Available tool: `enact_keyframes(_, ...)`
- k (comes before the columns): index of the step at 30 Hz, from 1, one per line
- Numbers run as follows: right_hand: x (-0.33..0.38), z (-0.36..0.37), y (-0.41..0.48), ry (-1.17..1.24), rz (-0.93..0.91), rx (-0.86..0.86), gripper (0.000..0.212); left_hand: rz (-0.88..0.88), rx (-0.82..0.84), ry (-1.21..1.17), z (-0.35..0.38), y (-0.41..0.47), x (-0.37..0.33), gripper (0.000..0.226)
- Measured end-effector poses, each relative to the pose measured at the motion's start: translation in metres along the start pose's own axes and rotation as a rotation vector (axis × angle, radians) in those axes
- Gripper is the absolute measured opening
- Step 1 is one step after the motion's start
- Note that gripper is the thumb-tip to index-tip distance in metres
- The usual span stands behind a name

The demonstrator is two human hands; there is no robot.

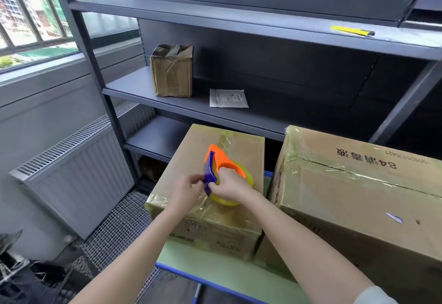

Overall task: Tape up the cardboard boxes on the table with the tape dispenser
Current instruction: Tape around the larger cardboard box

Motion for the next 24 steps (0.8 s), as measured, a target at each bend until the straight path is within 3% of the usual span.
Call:
enact_keyframes(4,-0.001,-0.039,0.002,0.294,0.081,-0.077,0.020,0.086,-0.170,-0.169,-0.017,0.002,-0.039,0.027)
enact_keyframes(10,0.001,-0.121,-0.010,0.515,0.059,-0.309,0.028,0.352,-0.330,-0.354,-0.034,-0.003,-0.120,0.025)
enact_keyframes(16,-0.051,-0.192,-0.052,0.794,0.168,-0.379,0.012,0.514,-0.196,-0.468,0.002,-0.032,-0.194,0.026)
enact_keyframes(21,-0.115,-0.219,-0.096,1.024,0.367,-0.505,0.056,0.688,-0.051,-0.481,0.054,-0.070,-0.231,0.030)
enact_keyframes(24,-0.149,-0.228,-0.121,1.084,0.455,-0.566,0.056,0.806,-0.061,-0.376,0.084,-0.093,-0.243,0.032)
Point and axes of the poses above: each hand's wrist, its own y-axis towards the middle knuckle, its own z-axis out of the palm, x = y × z, the point moved 8 cm from there along y, towards the middle knuckle, and after that the axes turned 15 degrees about -x, right-handed, at the moved point
